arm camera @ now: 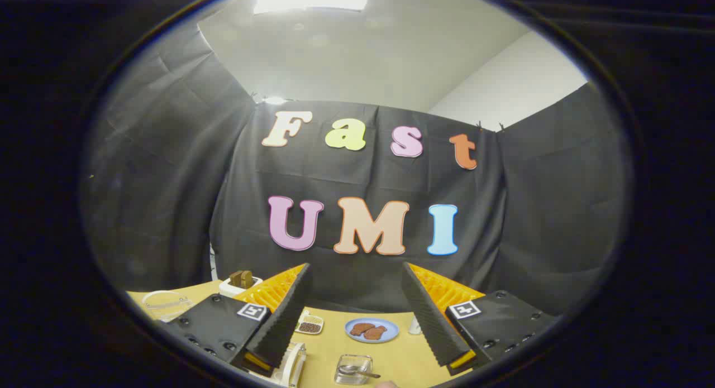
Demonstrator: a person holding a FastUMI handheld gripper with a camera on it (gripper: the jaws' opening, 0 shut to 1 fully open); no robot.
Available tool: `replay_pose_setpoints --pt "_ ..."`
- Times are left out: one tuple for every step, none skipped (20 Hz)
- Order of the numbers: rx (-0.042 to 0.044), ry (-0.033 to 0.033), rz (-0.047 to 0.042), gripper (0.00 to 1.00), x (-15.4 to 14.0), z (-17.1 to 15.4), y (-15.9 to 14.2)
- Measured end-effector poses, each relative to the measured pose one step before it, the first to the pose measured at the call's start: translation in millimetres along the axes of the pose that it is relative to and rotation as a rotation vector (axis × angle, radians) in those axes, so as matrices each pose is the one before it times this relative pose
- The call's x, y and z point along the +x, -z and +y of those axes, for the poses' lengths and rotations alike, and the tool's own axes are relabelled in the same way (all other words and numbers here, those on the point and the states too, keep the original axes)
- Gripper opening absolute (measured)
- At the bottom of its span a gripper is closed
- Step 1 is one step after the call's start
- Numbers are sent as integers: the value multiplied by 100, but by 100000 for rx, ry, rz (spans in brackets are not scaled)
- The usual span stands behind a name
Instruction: Take the plate from the dish rack, then take the spoon from the basket and place it into the plate.
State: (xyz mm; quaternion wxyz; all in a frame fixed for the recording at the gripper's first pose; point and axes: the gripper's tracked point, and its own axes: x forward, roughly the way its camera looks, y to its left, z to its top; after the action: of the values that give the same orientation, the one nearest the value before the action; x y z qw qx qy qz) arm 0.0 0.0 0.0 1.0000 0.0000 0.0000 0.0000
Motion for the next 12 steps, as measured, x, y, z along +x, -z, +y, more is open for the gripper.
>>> replay_pose_setpoints --pt "245 173 497 100 -28 -147 116" --pt "400 123 563 100 -156 -70 43" --pt "348 363 457 100 47 -216 164" --pt "96 400 464 100 -38 -172 96" --pt "148 555 321 100 -59 -234 74" --pt "477 59 286 100 -12 -82 26" --pt "551 78 308 100 112 31 62" --pt "593 51 299 100 44 -58 39" --pt "633 316 458 100 170 -202 186" --pt "862 212 641 100 152 -127 70" --pt "1133 579 679 100 21 -121 86" --pt "1338 31 -910 100 -47 -25 -350"
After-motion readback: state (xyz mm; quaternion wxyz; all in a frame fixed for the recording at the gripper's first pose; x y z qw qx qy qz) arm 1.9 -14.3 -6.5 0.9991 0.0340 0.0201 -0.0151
